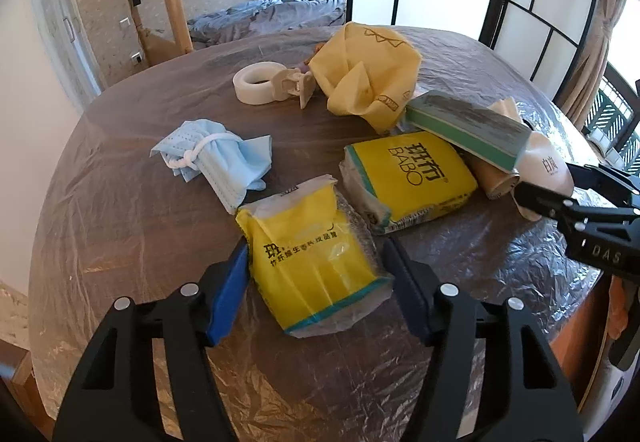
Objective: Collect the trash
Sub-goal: 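Move the left tool to the yellow wrapped pack while the right tool approaches the white pouch, then grasp the yellow pack with the left tool while the right tool grasps the white pouch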
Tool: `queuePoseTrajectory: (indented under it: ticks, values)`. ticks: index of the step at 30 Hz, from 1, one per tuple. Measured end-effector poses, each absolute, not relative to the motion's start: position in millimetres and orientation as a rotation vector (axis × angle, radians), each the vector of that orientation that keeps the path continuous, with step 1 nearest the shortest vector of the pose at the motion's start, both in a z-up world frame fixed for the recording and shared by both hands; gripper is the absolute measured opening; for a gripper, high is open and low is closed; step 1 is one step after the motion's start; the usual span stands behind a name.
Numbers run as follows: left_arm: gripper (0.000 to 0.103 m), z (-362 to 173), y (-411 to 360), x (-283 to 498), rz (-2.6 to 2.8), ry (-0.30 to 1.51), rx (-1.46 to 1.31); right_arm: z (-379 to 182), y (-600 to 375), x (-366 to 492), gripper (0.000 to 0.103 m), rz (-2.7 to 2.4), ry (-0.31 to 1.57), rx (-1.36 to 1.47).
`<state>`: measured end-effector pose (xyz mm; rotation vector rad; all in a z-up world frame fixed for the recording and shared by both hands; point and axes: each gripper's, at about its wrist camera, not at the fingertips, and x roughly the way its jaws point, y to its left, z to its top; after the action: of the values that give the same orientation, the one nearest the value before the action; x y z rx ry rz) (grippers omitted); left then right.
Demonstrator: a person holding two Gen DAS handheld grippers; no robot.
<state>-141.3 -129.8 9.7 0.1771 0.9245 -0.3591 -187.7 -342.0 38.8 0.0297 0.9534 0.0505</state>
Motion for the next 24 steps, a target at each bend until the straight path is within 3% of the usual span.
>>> queuePoseTrajectory:
  ticks: [5,17,19,21,24]
  values:
    - [0.066,20.9,-127.5,-152.9,-0.391,0.9,0.157,52.0,-353.3,-196.9,0.043,0.069,0.925,0.061]
    - [0.066,36.4,-122.3,-166.0,-0.418,0.874,0.116,56.8,-360.6,-216.1,0.034,0.091,0.909,0.09]
    - [0.066,35.3,-122.2,-167.3,-0.42,0.875,0.12,57.1,-357.6,-216.5,0.042,0.075,0.912,0.066]
    - [0.066,32.0,-123.0,-167.1,-0.424,0.882,0.13,56.7,-352.8,-213.3,0.075,0.045,0.909,0.034]
    - [0.066,30.6,-124.2,-166.8,-0.428,0.885,0.131,55.3,-348.0,-206.1,0.082,0.023,0.897,0.013]
